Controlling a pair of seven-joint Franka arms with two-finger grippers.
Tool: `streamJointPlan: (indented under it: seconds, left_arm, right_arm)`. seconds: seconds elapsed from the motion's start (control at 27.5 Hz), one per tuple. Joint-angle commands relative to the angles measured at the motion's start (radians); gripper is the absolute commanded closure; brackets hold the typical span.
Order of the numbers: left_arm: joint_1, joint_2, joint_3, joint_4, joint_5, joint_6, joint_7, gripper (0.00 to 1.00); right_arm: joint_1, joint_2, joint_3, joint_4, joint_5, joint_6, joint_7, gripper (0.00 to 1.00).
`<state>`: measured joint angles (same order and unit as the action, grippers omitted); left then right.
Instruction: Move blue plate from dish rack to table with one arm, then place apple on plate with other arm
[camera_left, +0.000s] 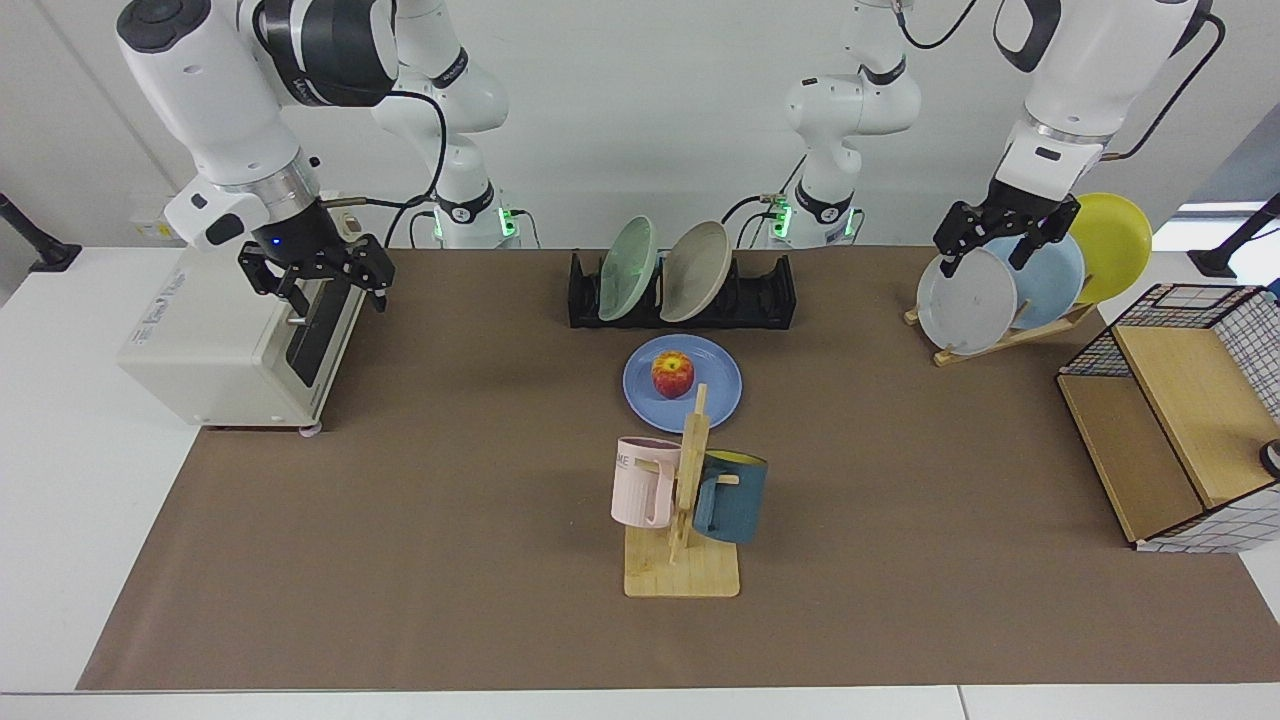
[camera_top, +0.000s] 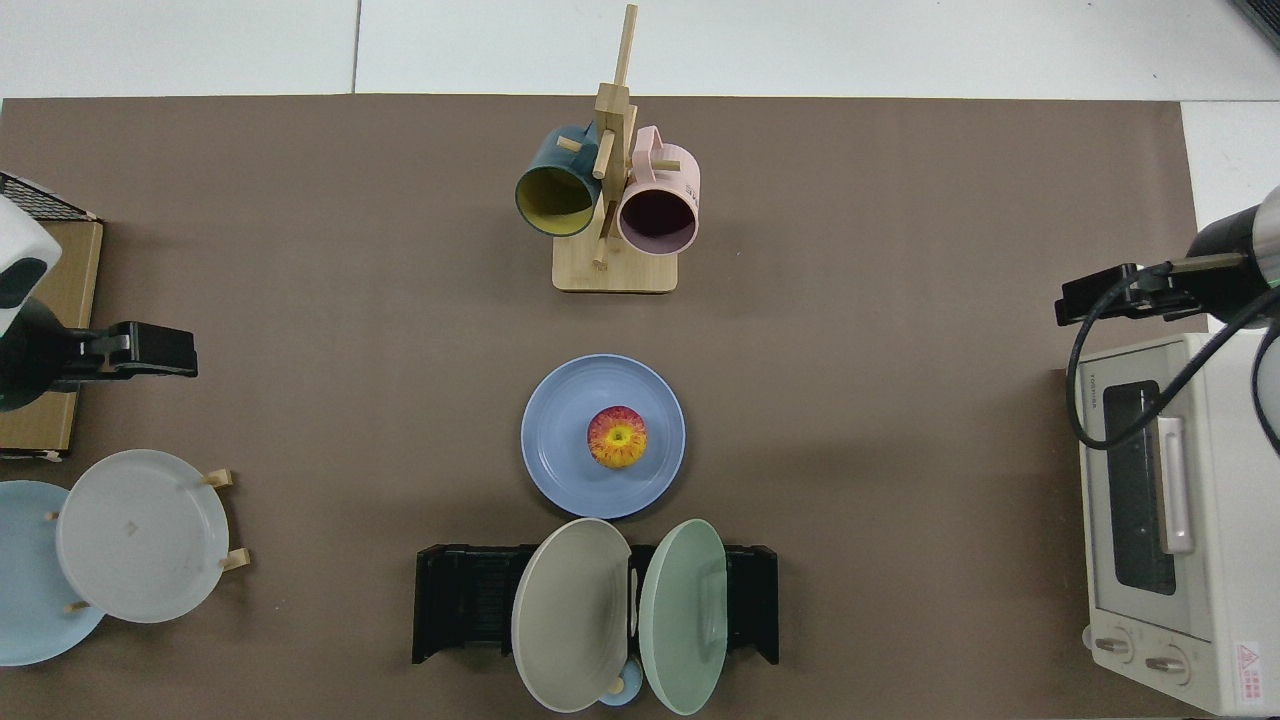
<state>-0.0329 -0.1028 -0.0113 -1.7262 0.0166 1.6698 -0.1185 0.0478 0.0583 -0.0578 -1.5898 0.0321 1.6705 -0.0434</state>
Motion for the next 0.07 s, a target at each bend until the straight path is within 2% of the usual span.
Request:
streamJointPlan:
  seconds: [0.0, 0.04]
  left_arm:
    - [0.011, -0.005, -0.007, 0.013, 0.013, -0.025, 0.010, 0.00]
    - [0.011, -0.005, -0.007, 0.013, 0.013, -0.025, 0.010, 0.00]
  right_arm:
    - [-0.014, -0.029, 0.013, -0.042, -0.012, 0.026, -0.019, 0.00]
    - [-0.016, -0.031, 0.015, -0.042, -0.012, 0.026, -0.019, 0.00]
